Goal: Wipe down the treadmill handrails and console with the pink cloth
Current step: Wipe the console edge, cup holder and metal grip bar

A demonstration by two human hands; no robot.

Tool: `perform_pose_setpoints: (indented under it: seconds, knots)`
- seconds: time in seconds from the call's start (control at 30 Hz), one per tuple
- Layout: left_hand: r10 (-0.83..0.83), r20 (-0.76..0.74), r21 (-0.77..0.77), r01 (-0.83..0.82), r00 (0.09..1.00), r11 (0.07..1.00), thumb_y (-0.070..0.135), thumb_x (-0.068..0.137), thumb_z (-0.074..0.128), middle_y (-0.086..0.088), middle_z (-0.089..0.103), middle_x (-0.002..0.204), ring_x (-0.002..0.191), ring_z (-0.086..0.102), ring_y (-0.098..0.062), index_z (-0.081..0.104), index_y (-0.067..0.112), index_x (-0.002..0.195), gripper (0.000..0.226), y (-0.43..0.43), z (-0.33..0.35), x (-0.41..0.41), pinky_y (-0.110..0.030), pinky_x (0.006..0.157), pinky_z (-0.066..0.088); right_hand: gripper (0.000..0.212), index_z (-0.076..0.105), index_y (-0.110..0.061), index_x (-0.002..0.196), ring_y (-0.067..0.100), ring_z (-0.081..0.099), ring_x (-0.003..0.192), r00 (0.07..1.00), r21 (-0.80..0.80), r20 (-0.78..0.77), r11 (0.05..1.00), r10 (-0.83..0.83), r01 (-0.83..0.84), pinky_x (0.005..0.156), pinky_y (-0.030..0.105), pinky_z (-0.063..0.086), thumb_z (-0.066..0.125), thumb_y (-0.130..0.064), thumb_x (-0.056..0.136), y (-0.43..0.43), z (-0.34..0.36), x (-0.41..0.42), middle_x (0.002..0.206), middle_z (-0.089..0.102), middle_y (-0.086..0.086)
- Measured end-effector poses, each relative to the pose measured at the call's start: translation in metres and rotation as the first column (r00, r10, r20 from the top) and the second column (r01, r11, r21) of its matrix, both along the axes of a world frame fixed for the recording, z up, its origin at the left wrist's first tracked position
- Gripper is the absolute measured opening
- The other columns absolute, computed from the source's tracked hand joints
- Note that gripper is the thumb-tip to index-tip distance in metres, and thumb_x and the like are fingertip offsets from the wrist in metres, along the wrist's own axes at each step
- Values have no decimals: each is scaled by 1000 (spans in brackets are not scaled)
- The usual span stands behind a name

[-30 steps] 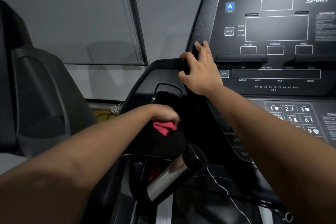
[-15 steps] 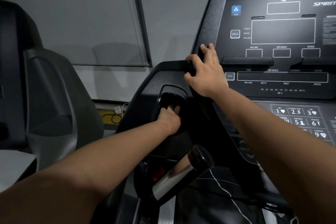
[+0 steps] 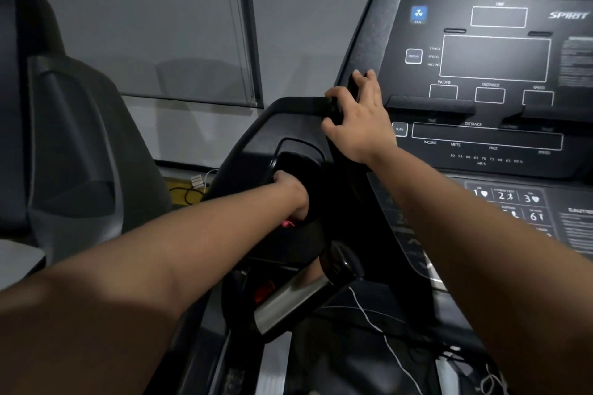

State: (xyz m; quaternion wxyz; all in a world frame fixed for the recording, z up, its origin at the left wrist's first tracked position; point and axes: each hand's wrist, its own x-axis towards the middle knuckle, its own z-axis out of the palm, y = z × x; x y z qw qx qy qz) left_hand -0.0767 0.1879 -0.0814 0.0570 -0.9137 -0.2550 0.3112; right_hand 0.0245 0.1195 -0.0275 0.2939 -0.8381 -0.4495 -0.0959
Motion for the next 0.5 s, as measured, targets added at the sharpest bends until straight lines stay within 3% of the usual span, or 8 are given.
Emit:
perform_pose_setpoints:
  seconds: [0.07, 0.13, 0.23, 0.33, 0.4, 0.5]
  knots:
    - [98, 18, -239, -91, 995, 967, 25, 94, 43, -1, 62, 93, 85, 62, -19, 64, 9, 109, 30, 3, 6, -9, -30, 81, 45, 44, 47, -27, 129, 23, -8, 147, 1000, 0, -1, 1000, -2, 2, 114, 36, 17, 54, -33, 86, -1, 0, -1, 158, 10, 10]
    - [189, 35, -422, -156, 981, 893, 16, 91, 45, -3, 58, 67, 52, 56, -15, 63, 6, 78, 25, 0, 5, -16, -23, 55, 47, 44, 47, -26, 129, 24, -7, 147, 1000, -3, -2, 1000, -16, 16, 114, 37, 17, 54, -33, 86, -2, -1, 0, 158, 11, 10]
    - [287, 204, -509, -149, 936, 848, 13, 85, 44, -2, 50, 45, 27, 45, -11, 52, 10, 57, 29, 0, -1, -24, -16, 36, 38, 44, 47, -26, 129, 24, -7, 147, 1000, -3, -1, 1000, -12, 12, 115, 38, 16, 55, -32, 86, -2, -2, -1, 157, 11, 10]
    - [432, 327, -681, -107, 841, 725, 19, 76, 51, -5, 52, 48, 34, 46, -15, 55, 11, 57, 21, 3, 1, -36, -17, 37, 38, 45, 47, -26, 129, 24, -7, 147, 1000, 1, -8, 1000, -11, 11, 114, 40, 18, 55, -32, 85, -1, 0, -2, 158, 11, 10]
    - [577, 378, -795, -66, 723, 603, 19, 67, 54, -1, 48, 47, 39, 42, -13, 50, 15, 51, 17, 5, 5, -46, -16, 39, 34, 45, 47, -26, 129, 24, -7, 147, 1000, 2, -7, 1000, -8, 8, 114, 40, 18, 55, -32, 85, 0, 2, -2, 158, 11, 11]
    - [828, 211, -966, -18, 519, 258, 14, 55, 51, 2, 49, 47, 47, 45, -14, 52, 17, 40, 16, 6, 17, -58, -22, 52, 38, 45, 48, -26, 129, 24, -6, 147, 1000, 2, -7, 1000, -4, 4, 113, 40, 19, 56, -31, 85, 0, 1, -2, 158, 11, 11]
